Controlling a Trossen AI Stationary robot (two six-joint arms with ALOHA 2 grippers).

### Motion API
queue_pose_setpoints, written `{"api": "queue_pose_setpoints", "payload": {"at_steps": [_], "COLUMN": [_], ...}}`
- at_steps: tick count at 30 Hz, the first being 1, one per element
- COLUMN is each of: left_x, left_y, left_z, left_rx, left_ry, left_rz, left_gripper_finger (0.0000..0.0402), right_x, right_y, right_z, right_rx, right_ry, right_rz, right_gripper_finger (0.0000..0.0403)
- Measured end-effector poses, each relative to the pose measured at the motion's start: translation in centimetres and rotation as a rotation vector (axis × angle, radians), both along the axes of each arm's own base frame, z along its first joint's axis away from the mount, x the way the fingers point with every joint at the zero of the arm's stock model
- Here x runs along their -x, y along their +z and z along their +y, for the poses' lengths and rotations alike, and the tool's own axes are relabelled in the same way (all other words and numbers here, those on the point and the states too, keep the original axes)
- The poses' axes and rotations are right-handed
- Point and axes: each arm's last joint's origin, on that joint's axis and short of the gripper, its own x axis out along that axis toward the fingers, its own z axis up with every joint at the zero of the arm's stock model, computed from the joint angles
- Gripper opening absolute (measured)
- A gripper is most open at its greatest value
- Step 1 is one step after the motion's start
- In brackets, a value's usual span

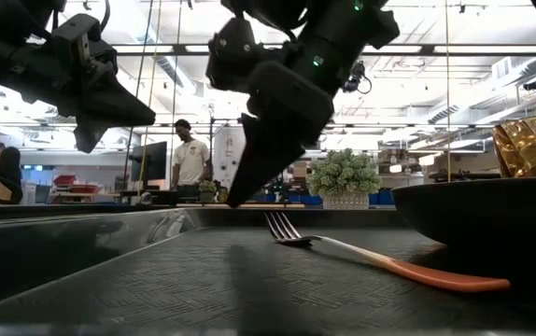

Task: Pick and place plate/cup/fork/spoon on tray
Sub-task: Put the orange fork beside the black plate on the black tray

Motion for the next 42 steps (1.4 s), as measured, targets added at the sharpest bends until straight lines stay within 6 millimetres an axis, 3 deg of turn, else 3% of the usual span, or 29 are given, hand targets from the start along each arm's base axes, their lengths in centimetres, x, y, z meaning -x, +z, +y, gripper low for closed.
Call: {"api": "queue_pose_setpoints", "payload": {"at_steps": [8,14,22,42], "left_x": [0.0,0.1,0.1,0.1], "left_y": [0.0,0.0,0.0,0.0], "left_z": [0.1,0.2,0.2,0.2], "left_rx": [-0.013,-0.023,-0.023,-0.023], "left_ry": [0.043,0.078,0.078,0.078], "left_rz": [-0.002,-0.004,-0.004,-0.003], "left_gripper_finger": [0.0043,0.0043,0.0043,0.0043], "right_x": [-0.2,-0.1,0.3,1.2], "right_y": [0.4,0.9,0.5,0.0], "right_z": [0.6,1.8,0.8,0.6], "right_rx": [-0.101,-0.047,0.013,0.014], "right_ry": [-0.048,-0.001,0.018,0.077], "right_rz": [-0.009,-0.025,0.046,0.163], "right_gripper_finger": [0.0028,0.0012,0.001,0.001]}}
